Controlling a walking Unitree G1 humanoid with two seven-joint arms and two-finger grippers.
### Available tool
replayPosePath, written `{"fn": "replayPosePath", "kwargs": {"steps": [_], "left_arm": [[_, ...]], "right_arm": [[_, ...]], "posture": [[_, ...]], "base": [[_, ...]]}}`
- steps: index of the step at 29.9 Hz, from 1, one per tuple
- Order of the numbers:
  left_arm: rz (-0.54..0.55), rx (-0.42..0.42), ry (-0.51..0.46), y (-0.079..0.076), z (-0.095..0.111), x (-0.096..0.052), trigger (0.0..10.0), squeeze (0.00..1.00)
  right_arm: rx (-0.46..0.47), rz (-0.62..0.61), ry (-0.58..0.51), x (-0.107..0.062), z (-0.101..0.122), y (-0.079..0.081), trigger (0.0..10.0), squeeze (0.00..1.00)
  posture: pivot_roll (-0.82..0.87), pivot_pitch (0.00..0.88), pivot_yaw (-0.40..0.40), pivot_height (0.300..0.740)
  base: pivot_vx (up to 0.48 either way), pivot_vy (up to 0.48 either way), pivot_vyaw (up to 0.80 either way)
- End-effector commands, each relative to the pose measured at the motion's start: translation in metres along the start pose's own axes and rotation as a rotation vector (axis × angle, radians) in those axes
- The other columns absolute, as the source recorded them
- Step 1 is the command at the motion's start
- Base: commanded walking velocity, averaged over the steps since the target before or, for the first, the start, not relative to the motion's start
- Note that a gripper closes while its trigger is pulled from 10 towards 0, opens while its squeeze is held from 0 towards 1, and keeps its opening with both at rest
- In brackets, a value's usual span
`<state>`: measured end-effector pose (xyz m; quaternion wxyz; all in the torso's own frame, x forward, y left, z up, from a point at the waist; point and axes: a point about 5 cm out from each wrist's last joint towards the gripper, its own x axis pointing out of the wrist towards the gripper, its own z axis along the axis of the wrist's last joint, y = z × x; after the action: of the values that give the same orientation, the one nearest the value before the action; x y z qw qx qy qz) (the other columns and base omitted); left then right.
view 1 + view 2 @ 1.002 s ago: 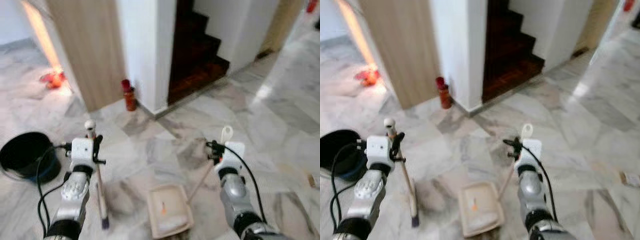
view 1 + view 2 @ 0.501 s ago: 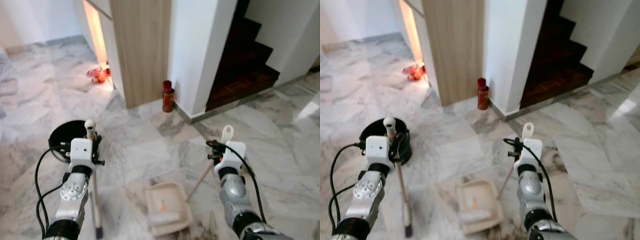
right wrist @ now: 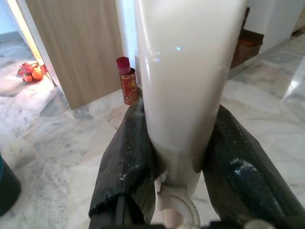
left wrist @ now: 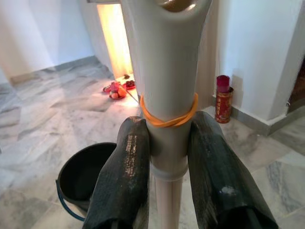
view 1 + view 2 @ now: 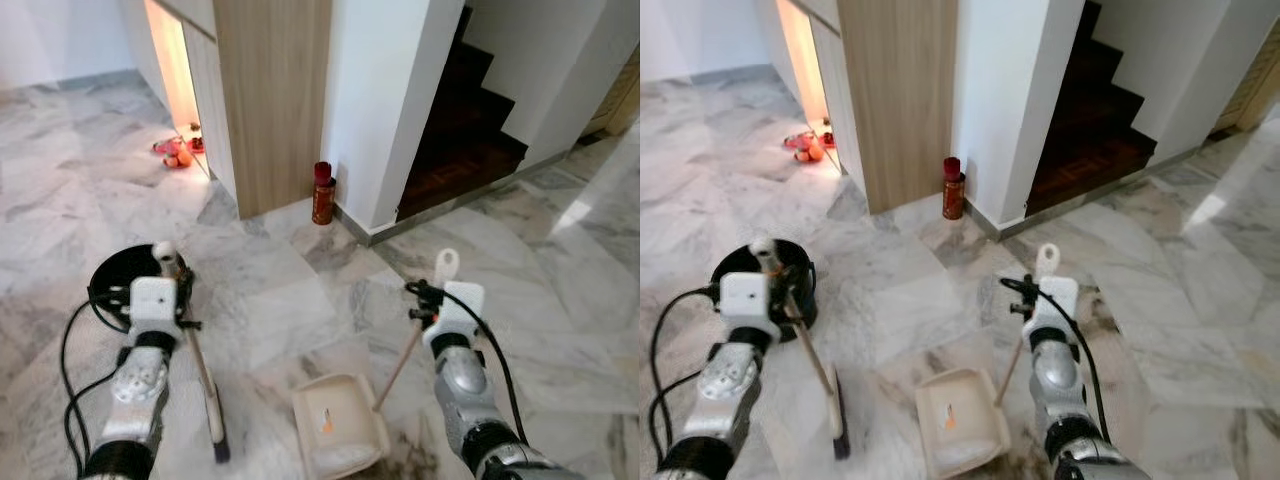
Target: Sweep floor
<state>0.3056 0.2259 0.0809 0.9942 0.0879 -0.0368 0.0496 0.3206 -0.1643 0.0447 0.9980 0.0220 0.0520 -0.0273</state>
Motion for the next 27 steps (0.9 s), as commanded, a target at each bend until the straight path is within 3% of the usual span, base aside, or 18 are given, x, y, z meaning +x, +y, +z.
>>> {"fn": "replayPosePath", "kwargs": {"steps": [1, 5, 16, 27], "left_arm": [[-0.008, -0.003, -0.037, -0.0035, 0.008, 0.0042, 10.0, 0.0], [-0.009, 0.0, -0.036, -0.0033, 0.0081, 0.0045, 10.0, 0.0], [-0.011, 0.003, -0.036, -0.0031, 0.0087, 0.0052, 10.0, 0.0], [-0.022, 0.008, -0.039, -0.0033, 0.0093, 0.0061, 10.0, 0.0]], "right_arm": [[0.007, -0.004, -0.034, 0.0032, 0.0073, -0.0009, 10.0, 0.0], [0.009, -0.003, -0.035, 0.0032, 0.0074, -0.0003, 10.0, 0.0], [0.01, 0.0, -0.031, 0.0031, 0.0068, 0.001, 10.0, 0.0], [0.012, 0.01, -0.031, 0.003, 0.0066, 0.0039, 10.0, 0.0]], "posture": [[0.12, 0.0, -0.025, 0.74], [0.12, 0.0, -0.024, 0.74], [0.12, 0.0, -0.02, 0.74], [0.12, 0.0, -0.015, 0.74]], "base": [[0.0, 0.266, 0.5], [0.0, 0.266, 0.47], [0.0, 0.267, 0.0], [0.0, 0.266, 0.72]]}}
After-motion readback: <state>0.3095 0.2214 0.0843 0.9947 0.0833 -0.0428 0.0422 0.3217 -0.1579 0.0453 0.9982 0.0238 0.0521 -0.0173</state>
